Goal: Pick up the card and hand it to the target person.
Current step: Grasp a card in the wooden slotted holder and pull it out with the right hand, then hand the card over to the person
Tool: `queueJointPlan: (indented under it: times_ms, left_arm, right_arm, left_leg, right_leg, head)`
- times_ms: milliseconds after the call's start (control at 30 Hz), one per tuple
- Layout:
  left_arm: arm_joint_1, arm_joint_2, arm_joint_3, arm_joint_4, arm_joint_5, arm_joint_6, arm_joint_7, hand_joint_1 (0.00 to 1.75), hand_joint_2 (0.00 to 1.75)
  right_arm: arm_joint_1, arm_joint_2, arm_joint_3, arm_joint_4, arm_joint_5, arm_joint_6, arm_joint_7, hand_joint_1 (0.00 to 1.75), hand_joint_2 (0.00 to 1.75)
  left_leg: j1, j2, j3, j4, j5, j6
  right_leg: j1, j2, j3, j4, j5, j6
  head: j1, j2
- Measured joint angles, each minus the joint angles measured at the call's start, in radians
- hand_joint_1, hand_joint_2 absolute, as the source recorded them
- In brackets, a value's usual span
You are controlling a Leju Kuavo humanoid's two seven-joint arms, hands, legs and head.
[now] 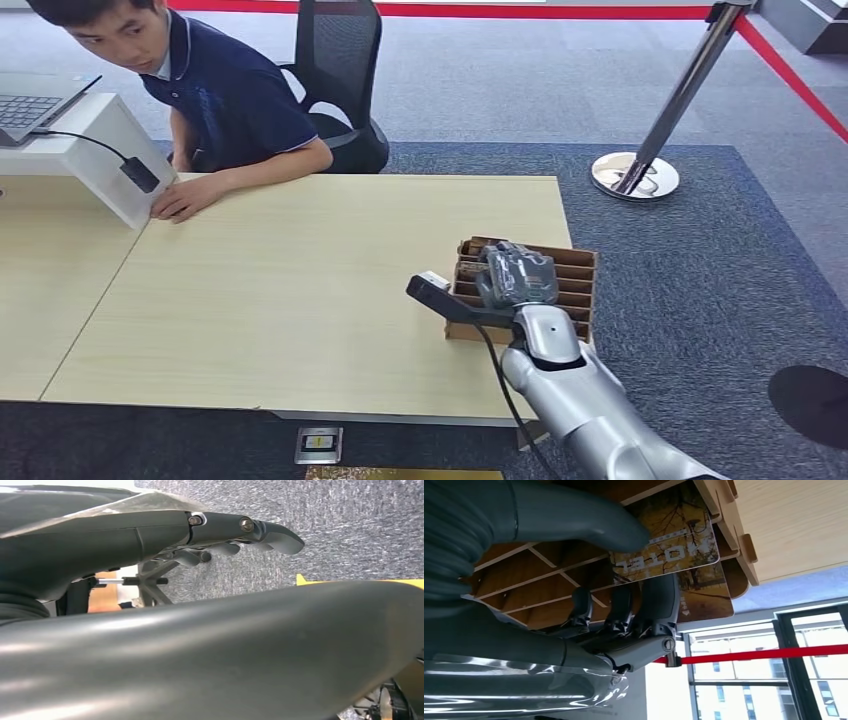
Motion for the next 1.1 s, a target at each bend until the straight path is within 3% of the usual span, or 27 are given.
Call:
queueJointPlan:
  times_ms: [67, 133, 567, 900, 1100]
  left_arm:
    - [0.0, 0.0, 0.0, 0.0, 0.0, 0.0, 0.0, 0.0, 0.0]
    - [0.0, 0.0, 0.0, 0.0, 0.0, 0.0, 0.0, 0.0, 0.0]
    - [0.0, 0.0, 0.0, 0.0, 0.008, 0.0, -0.002, 0.0, 0.0]
    - [0.0, 0.0, 0.0, 0.0, 0.017, 0.0, -0.011, 0.0, 0.0]
    - [-0.001, 0.0, 0.0, 0.0, 0.018, 0.0, -0.016, 0.0, 0.0]
  right_arm:
    - [0.0, 0.002, -0.002, 0.0, 0.004, -0.001, 0.0, 1.54, 1.75]
    - [0.001, 0.003, -0.003, -0.003, 0.01, -0.003, 0.0, 1.73, 1.75]
    - [0.045, -0.001, -0.021, -0.09, 0.035, -0.029, -0.036, 1.75, 1.75]
    - [0.182, -0.049, -0.006, -0.454, 0.004, 0.01, -0.112, 1.75, 1.75]
    - [0.184, -0.079, 0.067, -0.587, -0.047, 0.04, -0.165, 1.75, 1.75]
  left_leg:
    - [0.0, 0.0, 0.0, 0.0, 0.0, 0.0]
    - [0.0, 0.0, 0.0, 0.0, 0.0, 0.0]
    - [0.0, 0.0, 0.0, 0.0, 0.001, 0.0]
    - [0.0, 0.0, -0.001, 0.0, 0.001, 0.0]
    - [0.0, 0.0, -0.001, 0.0, 0.001, 0.0]
  right_leg:
    - [0.0, 0.0, 0.0, 0.0, 0.0, 0.0]
    - [0.0, 0.0, 0.0, 0.0, 0.0, 0.0]
    - [0.0, 0.0, 0.0, 0.0, 0.001, 0.0]
    - [0.0, 0.0, -0.001, 0.0, 0.001, 0.0]
    - [0.0, 0.0, -0.001, 0.0, 0.001, 0.0]
  head:
    - [0.0, 0.0]
    - [0.0, 0.0]
    - [0.0, 0.0]
    - [0.0, 0.0]
    - [0.0, 0.0]
